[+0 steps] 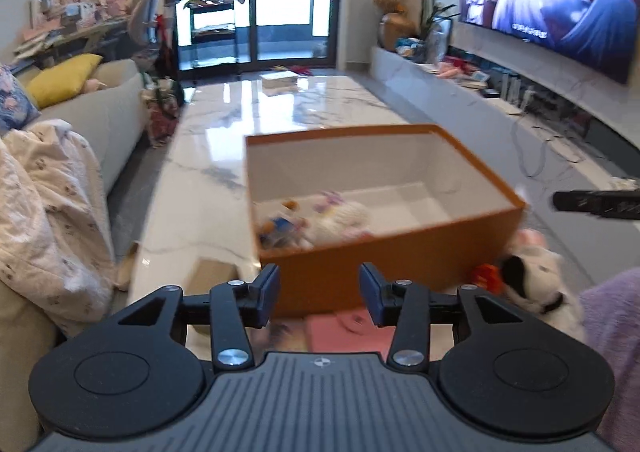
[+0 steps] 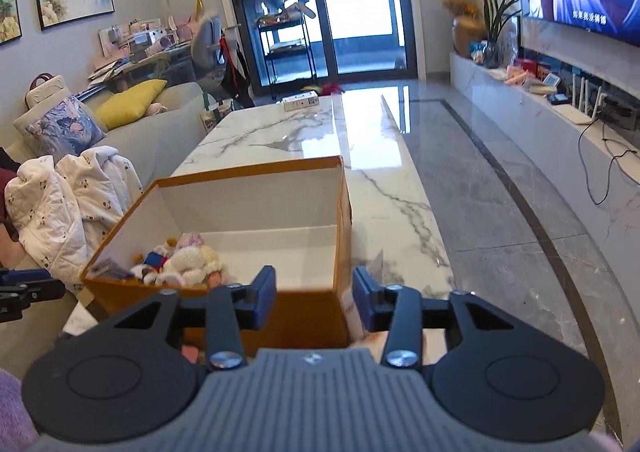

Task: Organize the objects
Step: 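Grasp the orange crocheted ball with the left tool while the right tool grasps the white dog plush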

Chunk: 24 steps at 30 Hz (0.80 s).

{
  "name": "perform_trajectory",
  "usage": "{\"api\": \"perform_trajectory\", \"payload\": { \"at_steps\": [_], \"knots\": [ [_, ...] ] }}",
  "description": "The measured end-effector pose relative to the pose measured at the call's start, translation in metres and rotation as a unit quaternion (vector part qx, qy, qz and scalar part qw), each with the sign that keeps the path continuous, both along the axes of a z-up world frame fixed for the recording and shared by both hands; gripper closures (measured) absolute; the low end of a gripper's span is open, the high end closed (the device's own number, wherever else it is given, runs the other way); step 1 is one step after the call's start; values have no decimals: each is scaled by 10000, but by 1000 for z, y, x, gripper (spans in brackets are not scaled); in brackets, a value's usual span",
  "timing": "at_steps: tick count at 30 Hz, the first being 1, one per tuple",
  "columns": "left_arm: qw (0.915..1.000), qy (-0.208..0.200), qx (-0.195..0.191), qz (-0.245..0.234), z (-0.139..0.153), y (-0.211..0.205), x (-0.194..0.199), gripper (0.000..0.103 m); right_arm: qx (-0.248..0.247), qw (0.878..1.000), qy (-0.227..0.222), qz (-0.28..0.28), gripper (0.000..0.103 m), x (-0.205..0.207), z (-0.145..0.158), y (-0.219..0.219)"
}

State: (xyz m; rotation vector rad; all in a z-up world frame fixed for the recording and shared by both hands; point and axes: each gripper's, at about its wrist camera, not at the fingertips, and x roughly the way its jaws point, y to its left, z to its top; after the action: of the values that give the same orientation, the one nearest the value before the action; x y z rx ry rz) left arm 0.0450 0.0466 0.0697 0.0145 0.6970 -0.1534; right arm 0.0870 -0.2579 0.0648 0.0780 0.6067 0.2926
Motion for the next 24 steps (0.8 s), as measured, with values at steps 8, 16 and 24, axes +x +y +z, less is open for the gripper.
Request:
{"api": "perform_trajectory", "payload": {
  "at_steps": [8, 16, 24],
  "knots": [
    [9983, 467, -96, -335, -40, -30, -17, 52, -25, 9983, 455, -354, 27, -10, -55, -4],
    [9953, 625, 3, -741, -60, -68, -1, 52, -348, 9970, 591, -359, 23, 5, -82, 5],
    [9918, 552, 171, -1136, -64, -98, 25, 52, -1038, 9917, 591, -481, 25, 20, -97, 7]
  ]
}}
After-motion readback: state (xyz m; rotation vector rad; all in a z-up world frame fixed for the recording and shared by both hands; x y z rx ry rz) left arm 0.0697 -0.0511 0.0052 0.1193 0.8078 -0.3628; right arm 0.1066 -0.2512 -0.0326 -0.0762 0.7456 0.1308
